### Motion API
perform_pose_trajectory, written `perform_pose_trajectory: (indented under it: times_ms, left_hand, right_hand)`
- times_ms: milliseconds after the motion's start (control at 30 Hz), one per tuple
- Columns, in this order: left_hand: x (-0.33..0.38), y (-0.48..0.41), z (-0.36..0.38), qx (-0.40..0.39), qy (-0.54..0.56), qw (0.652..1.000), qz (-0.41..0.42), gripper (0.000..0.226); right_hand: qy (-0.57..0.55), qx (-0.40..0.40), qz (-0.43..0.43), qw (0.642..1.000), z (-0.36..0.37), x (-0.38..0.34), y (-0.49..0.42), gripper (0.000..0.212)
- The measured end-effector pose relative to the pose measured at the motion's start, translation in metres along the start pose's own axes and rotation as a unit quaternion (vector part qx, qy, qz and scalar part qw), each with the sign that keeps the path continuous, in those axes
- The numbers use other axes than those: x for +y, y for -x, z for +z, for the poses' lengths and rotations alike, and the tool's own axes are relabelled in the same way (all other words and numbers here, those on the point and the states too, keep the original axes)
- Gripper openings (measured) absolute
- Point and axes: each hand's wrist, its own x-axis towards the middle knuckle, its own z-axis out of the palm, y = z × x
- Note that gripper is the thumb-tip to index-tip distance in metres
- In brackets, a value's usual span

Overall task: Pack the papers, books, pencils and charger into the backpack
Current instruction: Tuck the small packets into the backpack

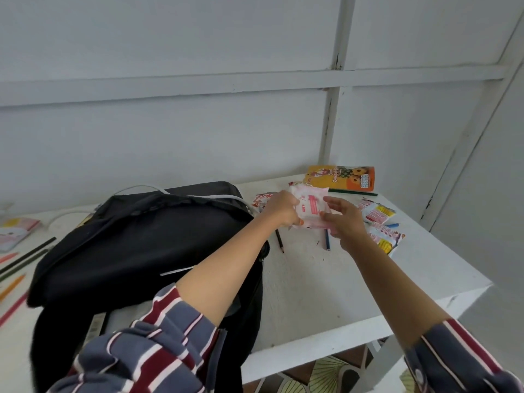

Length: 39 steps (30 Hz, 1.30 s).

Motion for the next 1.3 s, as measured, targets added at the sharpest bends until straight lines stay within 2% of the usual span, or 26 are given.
perform_pose_trajectory:
  times_ms: [133, 267, 500, 600, 667, 733, 800, 867, 900, 933, 1000, 1067, 1133, 1200, 1300]
  left_hand:
    - [0.007, 0.025, -0.011, 0.050, 0.017, 0.997, 0.060, 0.065]
    - [0.003, 0.063, -0.035, 0.076, 0.046, 0.990, 0.114, 0.063]
    - [-0.038, 0.158, -0.081, 0.079, 0.126, 0.977, 0.152, 0.065]
    - [-0.077, 0.198, -0.087, 0.111, 0.183, 0.964, 0.160, 0.065]
    - [-0.104, 0.219, -0.088, 0.151, 0.216, 0.952, 0.157, 0.052]
    - [-0.130, 0.236, -0.089, 0.193, 0.232, 0.941, 0.151, 0.028]
    - [-0.158, 0.247, -0.091, 0.222, 0.177, 0.949, 0.140, 0.015]
    - [-0.187, 0.253, -0.094, 0.217, 0.030, 0.963, 0.157, 0.014]
    - [-0.200, 0.253, -0.094, 0.210, -0.066, 0.960, 0.175, 0.014]
    - [-0.210, 0.253, -0.096, 0.197, -0.152, 0.952, 0.180, 0.015]
    - [-0.221, 0.252, -0.100, 0.154, -0.241, 0.947, 0.147, 0.019]
    - [-0.228, 0.249, -0.106, 0.110, -0.263, 0.952, 0.114, 0.025]
    - [-0.233, 0.245, -0.115, 0.081, -0.251, 0.959, 0.100, 0.028]
    - [-0.232, 0.242, -0.123, 0.078, -0.193, 0.972, 0.109, 0.033]
    - [-0.223, 0.238, -0.135, 0.099, -0.109, 0.983, 0.107, 0.033]
  right_hand:
    - [-0.134, -0.005, -0.018, 0.991, 0.000, -0.011, 0.029, 0.036]
    - [-0.219, -0.061, -0.053, 0.972, 0.003, -0.031, 0.066, 0.043]
    - [-0.204, -0.142, -0.050, 0.967, 0.038, -0.058, 0.122, 0.050]
    - [-0.227, -0.183, -0.043, 0.956, 0.064, -0.059, 0.155, 0.048]
    - [-0.240, -0.203, -0.043, 0.948, 0.083, -0.055, 0.177, 0.042]
    - [-0.252, -0.218, -0.038, 0.942, 0.100, -0.049, 0.196, 0.035]
    - [-0.249, -0.241, -0.033, 0.938, 0.111, -0.042, 0.208, 0.035]
    - [-0.239, -0.271, -0.019, 0.932, 0.119, -0.035, 0.216, 0.042]
    - [-0.234, -0.288, -0.007, 0.929, 0.121, -0.031, 0.217, 0.049]
    - [-0.220, -0.304, 0.007, 0.927, 0.123, -0.027, 0.218, 0.062]
    - [-0.173, -0.341, 0.029, 0.924, 0.125, -0.019, 0.215, 0.092]
    - [-0.135, -0.377, 0.042, 0.915, 0.125, -0.013, 0.210, 0.098]
    - [-0.114, -0.390, 0.060, 0.912, 0.125, -0.011, 0.207, 0.082]
    - [-0.106, -0.401, 0.068, 0.908, 0.122, -0.011, 0.204, 0.072]
    - [-0.085, -0.444, 0.081, 0.888, 0.120, -0.010, 0.204, 0.076]
